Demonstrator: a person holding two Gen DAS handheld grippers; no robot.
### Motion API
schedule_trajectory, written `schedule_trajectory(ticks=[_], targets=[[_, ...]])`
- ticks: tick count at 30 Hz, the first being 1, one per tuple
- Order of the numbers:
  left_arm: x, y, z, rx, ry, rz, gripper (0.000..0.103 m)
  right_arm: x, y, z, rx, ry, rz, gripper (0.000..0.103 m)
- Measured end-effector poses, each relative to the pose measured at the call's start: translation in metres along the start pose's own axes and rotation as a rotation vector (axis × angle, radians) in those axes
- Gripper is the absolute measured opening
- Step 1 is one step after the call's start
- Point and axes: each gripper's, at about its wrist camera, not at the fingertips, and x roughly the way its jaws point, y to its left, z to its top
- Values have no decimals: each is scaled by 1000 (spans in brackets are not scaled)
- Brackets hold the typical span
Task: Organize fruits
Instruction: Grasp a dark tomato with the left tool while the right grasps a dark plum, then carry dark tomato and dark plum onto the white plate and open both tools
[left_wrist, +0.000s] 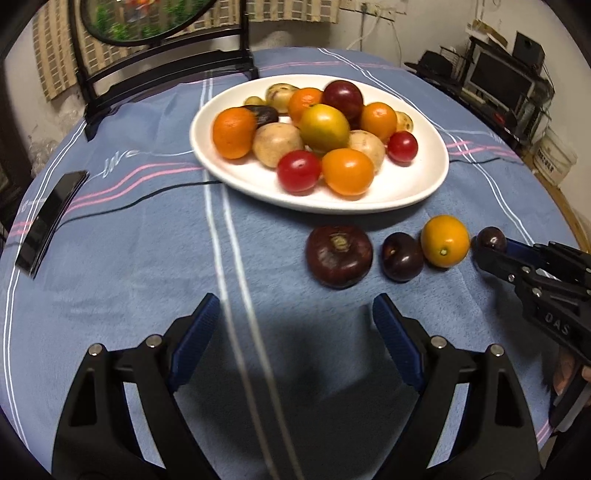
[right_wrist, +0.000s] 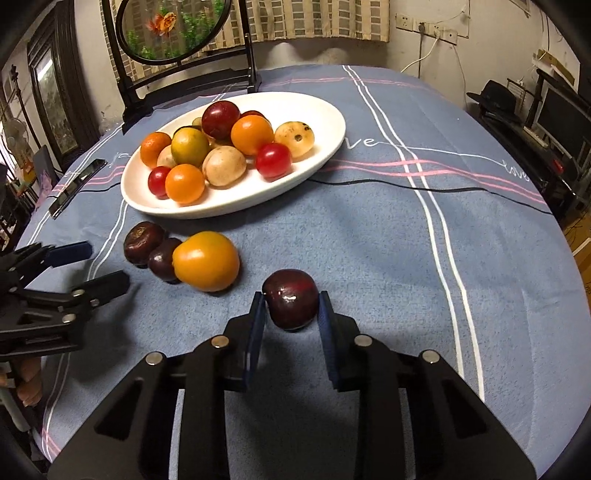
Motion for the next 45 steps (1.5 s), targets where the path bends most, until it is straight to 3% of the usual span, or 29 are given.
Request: schedule_trajectory(ticks=[2,5,11,13,15,29,38,45], targets=[[4,-4,5,14,8,1,85,-2,1,-1,1,-5,5,29],[15,-8,11,24,37,-1,72,-4,0,-2,6,-12,13,29],[21,-12,20,27,25,-2,66,-6,-2,-4,14,-14,19,29],[20,-15,20,38,8,-13,50,-7,-2,-4,17,-17,20,29],[18,-18,18,49,0,-16,43,-8,-2,-3,15,-19,23,29],[-29,-2,10,28,-68,-39,43,-25,3,5,4,-57,48,29],[-56,17,51,-11,-133,-66,43,-49,13,51,-34,-158,82,29],[-39,24,92,-67,-140,-66,43,-36,13,99,-17,-188,116,29]])
